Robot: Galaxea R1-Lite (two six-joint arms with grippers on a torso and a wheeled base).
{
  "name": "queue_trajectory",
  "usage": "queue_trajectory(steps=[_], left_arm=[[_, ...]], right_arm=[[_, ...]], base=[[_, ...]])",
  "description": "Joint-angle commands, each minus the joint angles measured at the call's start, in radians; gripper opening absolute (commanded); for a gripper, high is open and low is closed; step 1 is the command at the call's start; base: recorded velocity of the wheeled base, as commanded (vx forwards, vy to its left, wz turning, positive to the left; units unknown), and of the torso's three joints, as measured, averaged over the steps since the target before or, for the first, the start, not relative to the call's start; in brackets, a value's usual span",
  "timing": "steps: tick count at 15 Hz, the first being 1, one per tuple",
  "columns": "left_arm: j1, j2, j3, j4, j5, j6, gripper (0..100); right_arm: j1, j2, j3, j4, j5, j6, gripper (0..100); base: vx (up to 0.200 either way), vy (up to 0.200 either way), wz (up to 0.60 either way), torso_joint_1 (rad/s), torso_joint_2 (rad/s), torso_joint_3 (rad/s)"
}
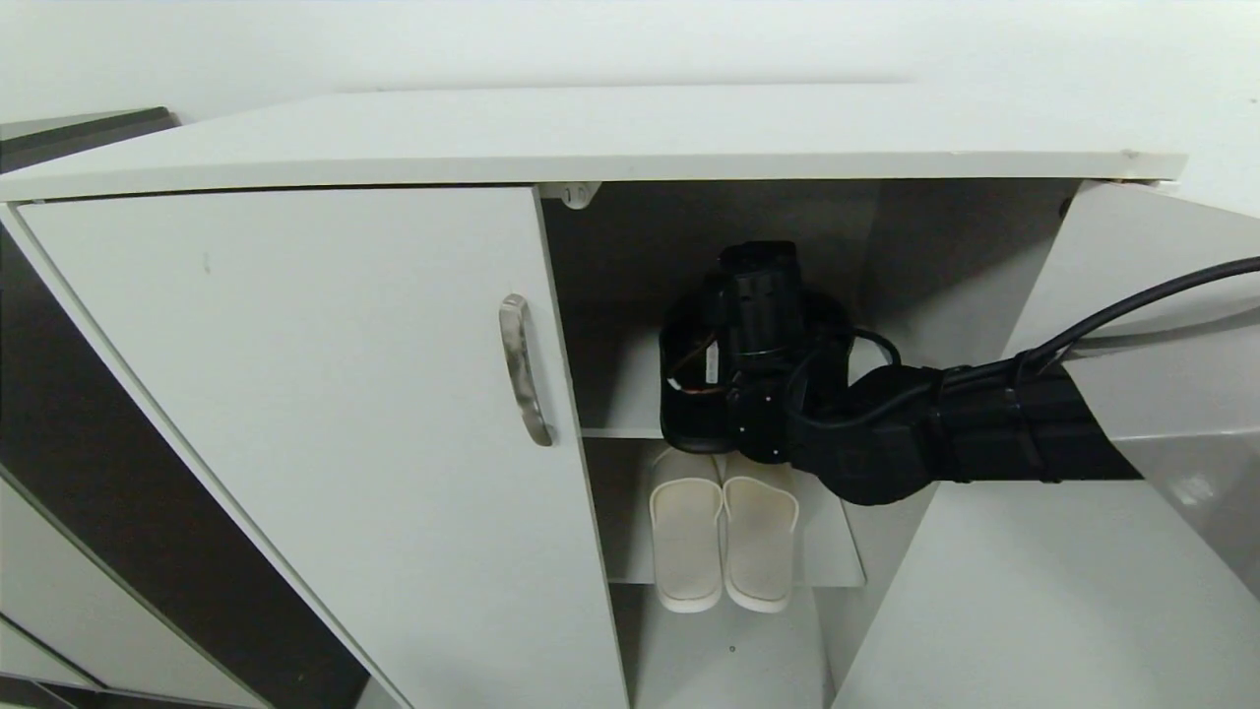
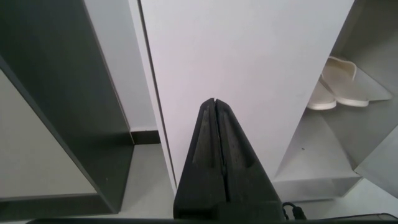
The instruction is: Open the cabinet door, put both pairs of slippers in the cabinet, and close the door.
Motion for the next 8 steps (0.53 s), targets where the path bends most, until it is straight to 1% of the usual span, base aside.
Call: queue_trajectory(steps=[1, 5, 8], left_arm=[[0.0, 0.0, 0.0, 0.0, -0.001, 0.0, 0], [0.0, 0.0, 0.0, 0.0, 0.001, 0.0, 0], [0.0, 0.0, 0.0, 0.0, -0.001, 0.0, 0]], right_arm=[[0.028, -0.067, 0.057, 0.001, -0.001, 0.001, 100], [0.087, -0.182, 0.179, -0.004, -0.007, 0.017, 100], [0.145, -0.271, 0.306, -0.006, -0.007, 0.044, 100]], base=[[0.0, 0.0, 0.0, 0.0, 0.0, 0.0], [0.0, 0.0, 0.0, 0.0, 0.0, 0.0], [0.0, 0.0, 0.0, 0.0, 0.0, 0.0]])
